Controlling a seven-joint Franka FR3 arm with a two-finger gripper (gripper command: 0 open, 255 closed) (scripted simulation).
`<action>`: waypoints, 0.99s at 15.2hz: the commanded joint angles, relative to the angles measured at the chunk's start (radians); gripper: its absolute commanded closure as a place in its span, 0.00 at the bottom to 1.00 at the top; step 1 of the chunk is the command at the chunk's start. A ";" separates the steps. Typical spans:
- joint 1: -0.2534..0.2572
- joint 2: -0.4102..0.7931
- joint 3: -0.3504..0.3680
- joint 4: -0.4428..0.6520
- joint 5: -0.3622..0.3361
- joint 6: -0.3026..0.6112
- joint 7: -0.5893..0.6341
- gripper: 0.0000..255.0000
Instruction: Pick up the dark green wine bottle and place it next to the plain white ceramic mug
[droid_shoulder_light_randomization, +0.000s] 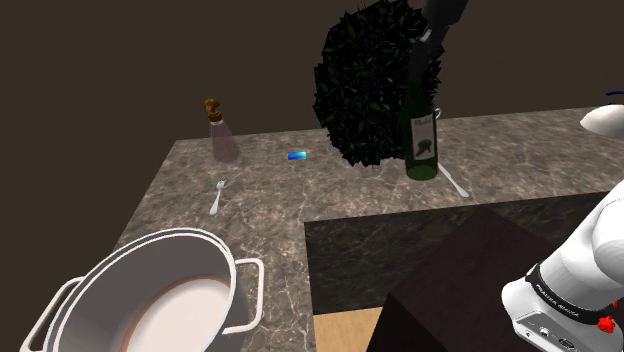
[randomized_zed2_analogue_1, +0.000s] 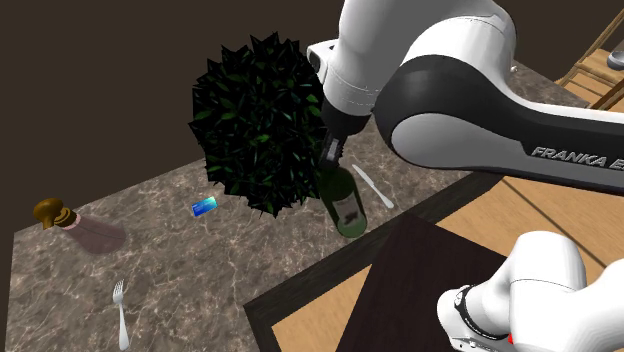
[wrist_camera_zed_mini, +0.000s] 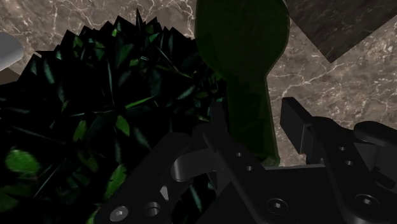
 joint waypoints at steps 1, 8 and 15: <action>0.000 0.003 0.000 0.030 0.000 -0.026 -0.001 1.00; 0.001 0.026 0.001 0.146 0.002 -0.119 -0.005 1.00; 0.001 0.060 0.002 0.275 0.004 -0.213 -0.008 1.00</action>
